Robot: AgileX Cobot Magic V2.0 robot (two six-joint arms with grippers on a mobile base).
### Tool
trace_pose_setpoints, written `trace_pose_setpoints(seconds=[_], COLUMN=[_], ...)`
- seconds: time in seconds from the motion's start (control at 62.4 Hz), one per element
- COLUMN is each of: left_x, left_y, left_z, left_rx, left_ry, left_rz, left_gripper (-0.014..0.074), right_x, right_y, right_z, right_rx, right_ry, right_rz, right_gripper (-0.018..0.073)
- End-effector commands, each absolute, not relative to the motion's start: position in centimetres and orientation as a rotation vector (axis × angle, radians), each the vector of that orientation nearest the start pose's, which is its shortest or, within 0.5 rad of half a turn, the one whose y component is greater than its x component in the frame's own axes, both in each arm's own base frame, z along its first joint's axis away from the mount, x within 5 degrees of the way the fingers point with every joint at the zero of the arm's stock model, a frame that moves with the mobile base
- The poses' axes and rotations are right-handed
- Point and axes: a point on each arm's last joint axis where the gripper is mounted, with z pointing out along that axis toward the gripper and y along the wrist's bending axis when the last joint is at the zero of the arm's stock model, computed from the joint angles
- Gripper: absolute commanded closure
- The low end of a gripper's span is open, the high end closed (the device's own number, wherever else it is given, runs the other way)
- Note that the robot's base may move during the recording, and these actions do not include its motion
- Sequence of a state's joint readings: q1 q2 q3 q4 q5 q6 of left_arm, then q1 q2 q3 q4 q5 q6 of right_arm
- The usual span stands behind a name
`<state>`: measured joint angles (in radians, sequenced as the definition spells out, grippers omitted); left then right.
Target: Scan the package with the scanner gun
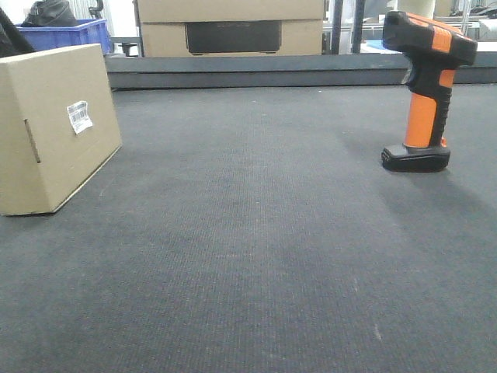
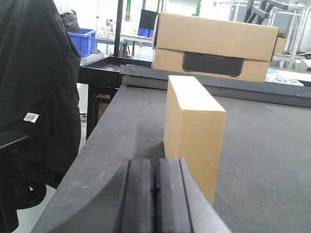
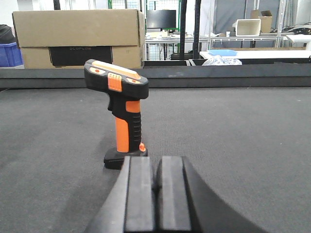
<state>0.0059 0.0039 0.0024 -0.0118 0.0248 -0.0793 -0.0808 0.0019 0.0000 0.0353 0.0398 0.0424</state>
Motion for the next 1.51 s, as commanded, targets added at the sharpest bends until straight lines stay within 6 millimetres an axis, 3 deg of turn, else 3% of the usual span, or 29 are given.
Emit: trace_pose_setpoints(seconds=[0.0,1.106,1.314,1.49], left_x=[5.6,5.6,4.5,4.5], left_y=[0.0,0.0,-0.1,-0.4], left_z=[21.2,21.7,26.7,31.7], left_rx=[-0.079,-0.093,-0.101,-0.073], left_ry=[1.493,1.441,1.466,1.748], left_rz=[-0.075,-0.096,-0.122,-0.125], left_gripper=[0.0708,0.0708,0.0708,0.0708], right_x=[5.6,5.6,5.6,5.6], right_y=[-0.5,-0.5,-0.5,-0.5], right_z=[21.1,21.1,21.1,21.1], right_rx=[0.12,0.12,0.12,0.12], right_ry=[1.5,1.5,1.5,1.5], right_rz=[-0.009,-0.009,-0.009,-0.009], right_gripper=[0.0728,0.0728,0.0728,0.0728])
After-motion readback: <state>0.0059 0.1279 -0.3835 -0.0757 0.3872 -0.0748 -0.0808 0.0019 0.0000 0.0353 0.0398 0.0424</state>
